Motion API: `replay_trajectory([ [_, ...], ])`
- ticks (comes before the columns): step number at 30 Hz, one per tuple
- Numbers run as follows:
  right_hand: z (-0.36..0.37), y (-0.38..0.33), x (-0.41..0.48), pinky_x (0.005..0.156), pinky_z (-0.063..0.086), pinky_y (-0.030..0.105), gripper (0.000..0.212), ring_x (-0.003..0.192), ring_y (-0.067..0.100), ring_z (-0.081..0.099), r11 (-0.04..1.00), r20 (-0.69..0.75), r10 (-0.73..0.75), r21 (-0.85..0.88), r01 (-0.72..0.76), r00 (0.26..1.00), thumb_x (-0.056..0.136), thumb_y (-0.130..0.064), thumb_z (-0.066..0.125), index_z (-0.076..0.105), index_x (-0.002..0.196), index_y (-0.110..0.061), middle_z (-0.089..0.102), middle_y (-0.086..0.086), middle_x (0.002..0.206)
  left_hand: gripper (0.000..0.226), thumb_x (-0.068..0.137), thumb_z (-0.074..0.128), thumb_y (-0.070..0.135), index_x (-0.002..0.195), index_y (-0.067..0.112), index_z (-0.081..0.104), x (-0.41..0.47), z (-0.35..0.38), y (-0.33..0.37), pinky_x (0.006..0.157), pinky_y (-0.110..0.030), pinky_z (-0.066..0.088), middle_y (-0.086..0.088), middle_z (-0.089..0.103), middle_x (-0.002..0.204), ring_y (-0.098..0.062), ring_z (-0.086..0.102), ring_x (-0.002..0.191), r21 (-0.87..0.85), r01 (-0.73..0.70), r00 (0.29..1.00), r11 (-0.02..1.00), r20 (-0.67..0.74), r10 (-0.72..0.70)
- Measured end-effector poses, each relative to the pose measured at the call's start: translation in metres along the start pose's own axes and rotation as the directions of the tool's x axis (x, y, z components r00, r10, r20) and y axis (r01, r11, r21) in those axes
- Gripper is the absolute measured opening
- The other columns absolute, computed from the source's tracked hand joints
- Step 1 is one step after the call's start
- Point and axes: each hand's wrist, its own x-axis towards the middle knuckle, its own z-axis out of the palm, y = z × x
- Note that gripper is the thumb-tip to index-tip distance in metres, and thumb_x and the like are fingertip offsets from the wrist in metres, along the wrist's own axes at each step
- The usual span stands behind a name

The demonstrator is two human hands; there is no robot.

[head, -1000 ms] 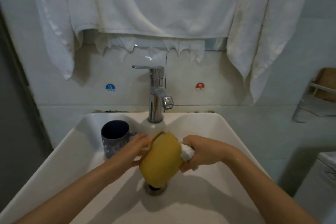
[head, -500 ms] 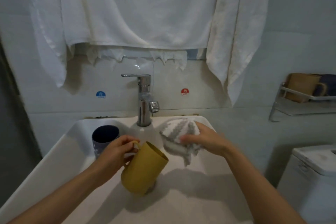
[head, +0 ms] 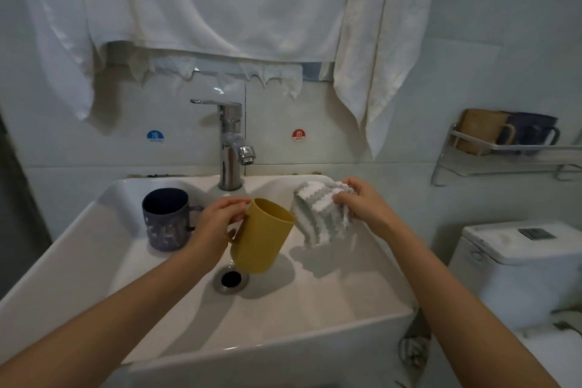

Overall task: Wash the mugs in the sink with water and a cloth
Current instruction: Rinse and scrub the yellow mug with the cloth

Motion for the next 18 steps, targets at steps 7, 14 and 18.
replay_trajectory([
  [7, -0.029, -0.020, 0.026, 0.034, 0.030, 0.019, 0.030, 0.038, 0.002, 0.040, 0.974, -0.204, -0.225, -0.048, 0.220, 0.953, 0.084, 0.008, 0.048, 0.052, 0.070, -0.019, 0.047, 0.003, 0.057, 0.018, 0.094, 0.047, 0.009, 0.089, 0.014, 0.063, 0.000, -0.009, -0.010, 0.096, -0.042, 0.035, -0.002, 0.053, 0.062, -0.018, 0.054, 0.079, 0.025, -0.037, 0.999, 0.999, -0.023, 0.038],
  [14, -0.030, 0.020, 0.033, 0.051, 0.042, 0.023, 0.018, 0.065, 0.023, 0.056, 0.878, 0.030, 0.067, -0.476, -0.044, 0.997, 0.081, -0.026, 0.055, 0.058, 0.067, -0.015, 0.058, 0.006, 0.065, 0.018, 0.095, 0.046, 0.007, 0.093, 0.011, 0.063, 0.002, -0.009, -0.012, 0.093, -0.039, 0.041, -0.003, 0.052, 0.060, -0.019, 0.054, 0.077, -0.007, -0.004, 1.000, 1.000, 0.001, 0.004],
  [18, -0.026, 0.015, 0.035, 0.069, 0.039, 0.033, 0.043, 0.080, 0.028, 0.056, 0.801, -0.073, 0.079, -0.589, -0.107, 0.994, 0.089, -0.051, 0.047, 0.055, 0.075, -0.011, 0.058, 0.010, 0.080, 0.019, 0.094, 0.045, 0.005, 0.092, 0.010, 0.063, -0.002, -0.004, -0.012, 0.084, -0.033, 0.045, -0.005, 0.051, 0.061, -0.018, 0.054, 0.075, -0.033, -0.003, 1.000, 0.999, 0.026, 0.004],
])
